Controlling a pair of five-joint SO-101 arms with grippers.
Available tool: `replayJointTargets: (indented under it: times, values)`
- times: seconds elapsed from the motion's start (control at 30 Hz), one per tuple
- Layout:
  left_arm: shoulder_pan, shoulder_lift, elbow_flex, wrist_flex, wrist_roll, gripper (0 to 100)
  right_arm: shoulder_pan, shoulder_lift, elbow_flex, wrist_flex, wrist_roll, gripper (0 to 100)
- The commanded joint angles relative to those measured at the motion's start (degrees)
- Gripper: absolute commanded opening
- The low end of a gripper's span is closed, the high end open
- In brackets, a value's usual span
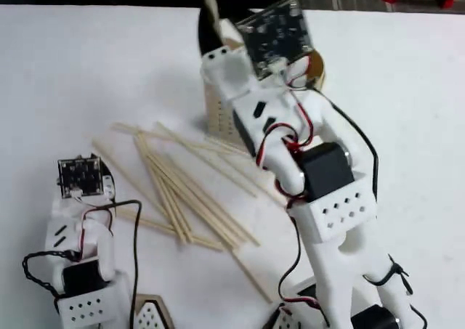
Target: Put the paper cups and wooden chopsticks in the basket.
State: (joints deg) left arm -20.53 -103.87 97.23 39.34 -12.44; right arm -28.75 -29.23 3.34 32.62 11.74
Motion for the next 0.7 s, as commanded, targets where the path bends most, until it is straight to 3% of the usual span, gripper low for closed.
replayJointTargets:
  times: [0.0, 0.67]
  values:
    - [0.57, -0.84, -0.26, -1.14, -0.62, 9, 0.92, -0.75, -0.70, -6.64, -0.53, 1.9]
    - [0.57, -0.84, -0.26, -1.05, -0.62, 9, 5.93, 11.21, 24.97, -33.98, -0.53, 1.9]
